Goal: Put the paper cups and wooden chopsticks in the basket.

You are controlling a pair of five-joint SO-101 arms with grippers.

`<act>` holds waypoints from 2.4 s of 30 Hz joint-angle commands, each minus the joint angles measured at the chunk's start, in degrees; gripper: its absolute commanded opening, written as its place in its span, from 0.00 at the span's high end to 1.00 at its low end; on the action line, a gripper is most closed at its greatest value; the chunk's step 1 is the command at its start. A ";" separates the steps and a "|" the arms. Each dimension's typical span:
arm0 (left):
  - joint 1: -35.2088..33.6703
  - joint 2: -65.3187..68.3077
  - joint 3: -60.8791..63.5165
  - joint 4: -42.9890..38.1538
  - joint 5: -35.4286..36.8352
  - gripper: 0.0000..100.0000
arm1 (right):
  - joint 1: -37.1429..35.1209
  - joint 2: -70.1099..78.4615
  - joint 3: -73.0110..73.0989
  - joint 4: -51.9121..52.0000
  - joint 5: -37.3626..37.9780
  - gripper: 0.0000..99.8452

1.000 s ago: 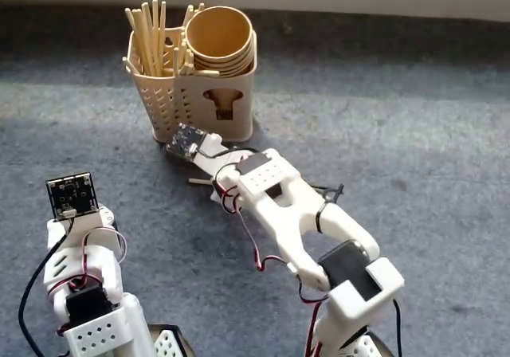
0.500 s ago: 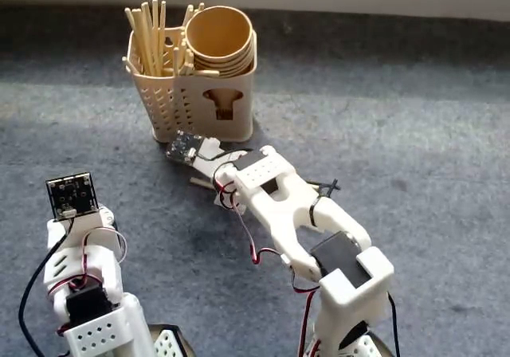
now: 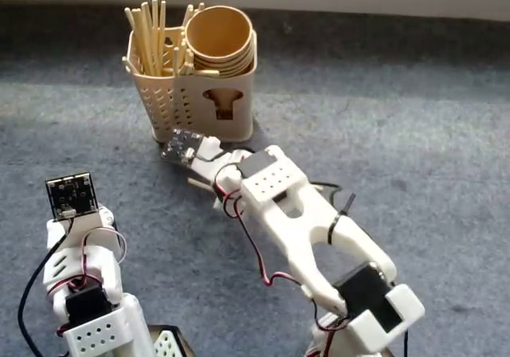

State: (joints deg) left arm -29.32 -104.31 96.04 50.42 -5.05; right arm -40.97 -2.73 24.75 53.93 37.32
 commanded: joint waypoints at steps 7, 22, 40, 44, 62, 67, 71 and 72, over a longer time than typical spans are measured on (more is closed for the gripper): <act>0.92 -0.84 1.10 -1.05 -0.53 0.98 | -4.18 -16.57 5.23 -0.04 -6.59 0.99; 0.92 -0.84 1.10 -1.05 -0.53 0.98 | -4.18 -36.97 15.96 -28.09 -25.49 0.99; 0.92 -0.84 1.10 -1.05 -0.53 0.98 | -4.79 -36.88 15.78 -65.71 -25.32 0.99; 0.92 -0.84 1.10 -1.05 -0.53 0.98 | -4.79 -36.18 15.69 -72.84 -25.41 0.99; 0.92 -0.84 1.10 -1.05 -0.53 0.98 | -4.35 -6.90 -18.33 -74.24 -25.32 0.99; 0.92 -0.84 1.10 -1.05 -0.53 0.98 | -4.35 1.71 -26.59 -74.24 -25.32 0.99; 0.92 -0.84 1.10 -1.05 -0.53 0.98 | -3.74 6.55 -29.14 -74.24 -25.32 0.99; 0.92 -0.84 1.10 -1.05 -0.53 0.98 | -3.30 7.43 -29.14 -74.24 -25.32 0.99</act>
State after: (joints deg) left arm -29.32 -104.31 96.04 50.42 -5.05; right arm -45.27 3.78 -1.19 -18.68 12.35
